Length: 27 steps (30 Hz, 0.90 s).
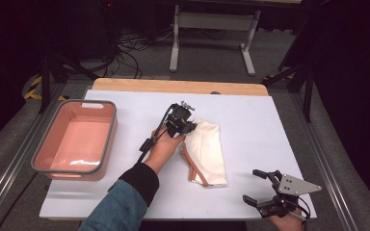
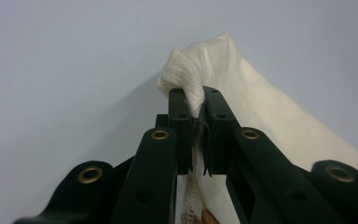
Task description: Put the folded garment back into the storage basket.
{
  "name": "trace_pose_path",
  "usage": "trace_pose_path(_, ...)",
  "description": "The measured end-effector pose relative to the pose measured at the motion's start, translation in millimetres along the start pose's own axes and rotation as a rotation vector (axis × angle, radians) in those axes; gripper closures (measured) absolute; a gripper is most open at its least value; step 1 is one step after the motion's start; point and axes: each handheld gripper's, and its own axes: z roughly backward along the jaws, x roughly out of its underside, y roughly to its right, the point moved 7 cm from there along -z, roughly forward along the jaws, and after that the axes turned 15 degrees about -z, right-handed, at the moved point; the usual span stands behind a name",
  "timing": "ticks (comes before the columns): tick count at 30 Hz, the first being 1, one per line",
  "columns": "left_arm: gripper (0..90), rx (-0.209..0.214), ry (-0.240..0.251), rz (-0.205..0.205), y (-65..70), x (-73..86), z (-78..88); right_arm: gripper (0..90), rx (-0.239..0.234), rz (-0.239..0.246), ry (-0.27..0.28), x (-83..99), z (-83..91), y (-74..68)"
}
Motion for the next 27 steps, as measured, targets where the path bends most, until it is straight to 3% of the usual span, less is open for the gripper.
trace_pose_path(5,84.3,0.021,0.044,-0.017,7.5,-8.3,9.1,8.2,0.001,0.000,0.000,0.0,0.2,-0.1)
trace_pose_path(14,84.3,0.068,0.184,-0.072,21.4,-24.4,34.9,8.2,0.001,0.000,0.003,-0.1,1.0,-0.1)
trace_pose_path(27,84.4,0.100,0.287,-0.102,38.8,-36.7,65.5,8.2,-0.004,-0.008,0.008,0.0,1.0,0.4)
